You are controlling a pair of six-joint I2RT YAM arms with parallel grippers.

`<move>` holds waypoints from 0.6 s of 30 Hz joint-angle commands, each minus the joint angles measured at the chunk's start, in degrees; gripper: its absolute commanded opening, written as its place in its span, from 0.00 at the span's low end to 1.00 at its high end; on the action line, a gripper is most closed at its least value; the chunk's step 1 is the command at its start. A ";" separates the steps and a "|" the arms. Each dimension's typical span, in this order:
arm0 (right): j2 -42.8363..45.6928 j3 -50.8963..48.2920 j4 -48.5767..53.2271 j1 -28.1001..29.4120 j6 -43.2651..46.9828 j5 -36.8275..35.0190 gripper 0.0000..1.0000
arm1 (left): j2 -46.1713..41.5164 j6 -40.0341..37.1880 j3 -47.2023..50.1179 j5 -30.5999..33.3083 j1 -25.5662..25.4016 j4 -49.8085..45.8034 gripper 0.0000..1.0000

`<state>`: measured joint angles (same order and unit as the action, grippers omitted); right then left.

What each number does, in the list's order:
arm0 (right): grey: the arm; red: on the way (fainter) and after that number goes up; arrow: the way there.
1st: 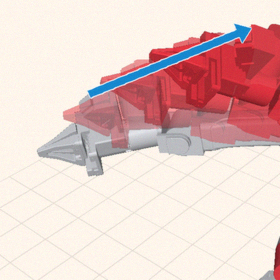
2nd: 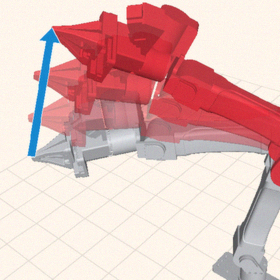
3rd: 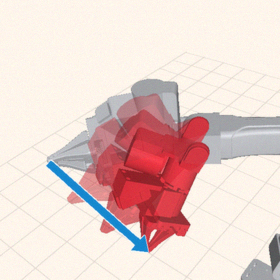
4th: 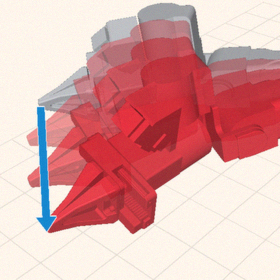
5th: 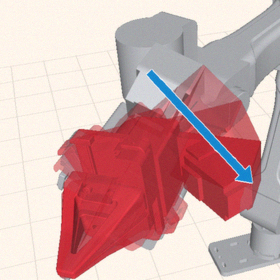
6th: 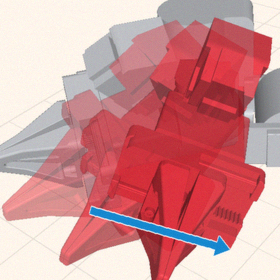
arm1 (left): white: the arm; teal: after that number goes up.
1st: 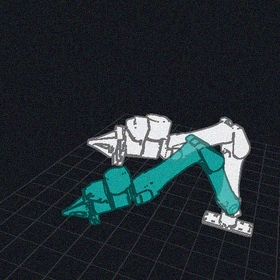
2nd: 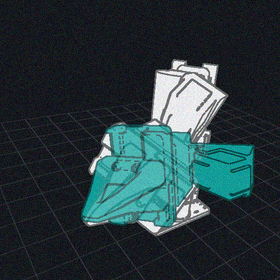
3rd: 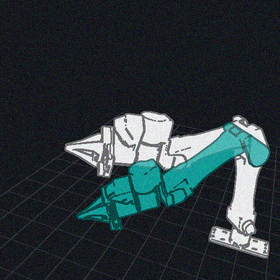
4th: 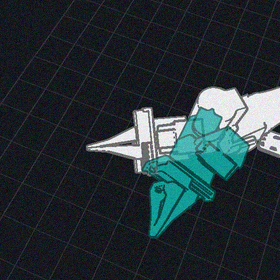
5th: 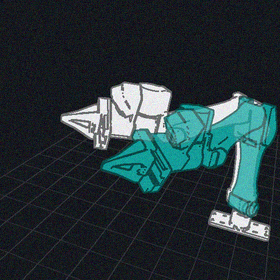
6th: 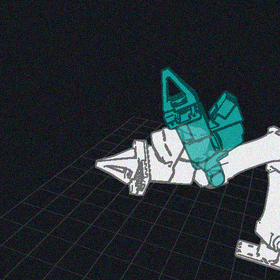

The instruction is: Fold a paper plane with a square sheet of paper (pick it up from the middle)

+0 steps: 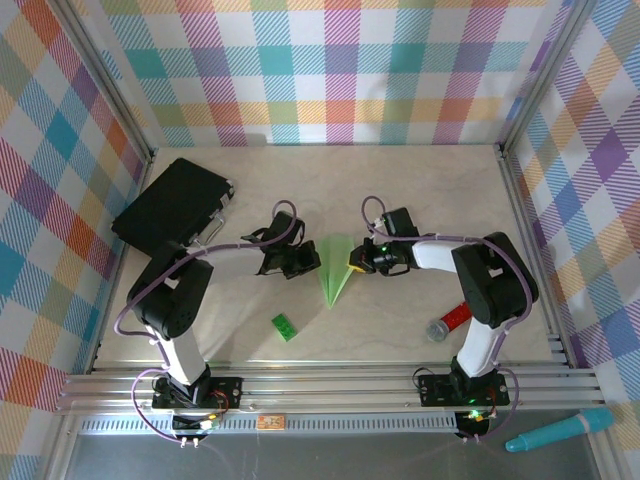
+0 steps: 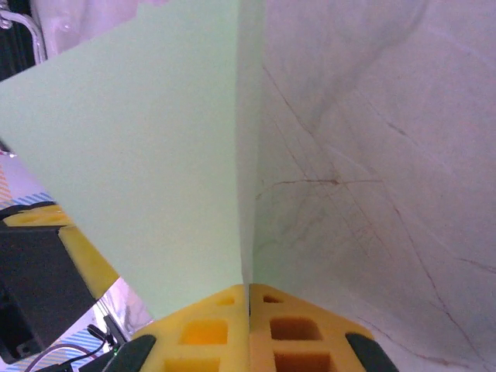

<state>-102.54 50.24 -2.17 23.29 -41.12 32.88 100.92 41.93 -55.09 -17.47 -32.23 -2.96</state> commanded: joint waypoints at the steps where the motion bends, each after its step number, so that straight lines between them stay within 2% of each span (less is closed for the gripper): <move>1: 1.15 0.53 -0.99 -0.96 0.76 0.78 0.03 | -4.29 -0.55 1.72 2.44 0.92 0.28 0.02; 18: -5.33 4.86 2.15 -1.39 2.88 1.38 0.06 | -1.22 2.68 4.22 1.31 1.82 3.66 0.02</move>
<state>-106.30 53.91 -1.50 22.13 -39.97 33.10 98.37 43.70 -51.81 -15.40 -30.92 -0.45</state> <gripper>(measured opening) 0.066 0.050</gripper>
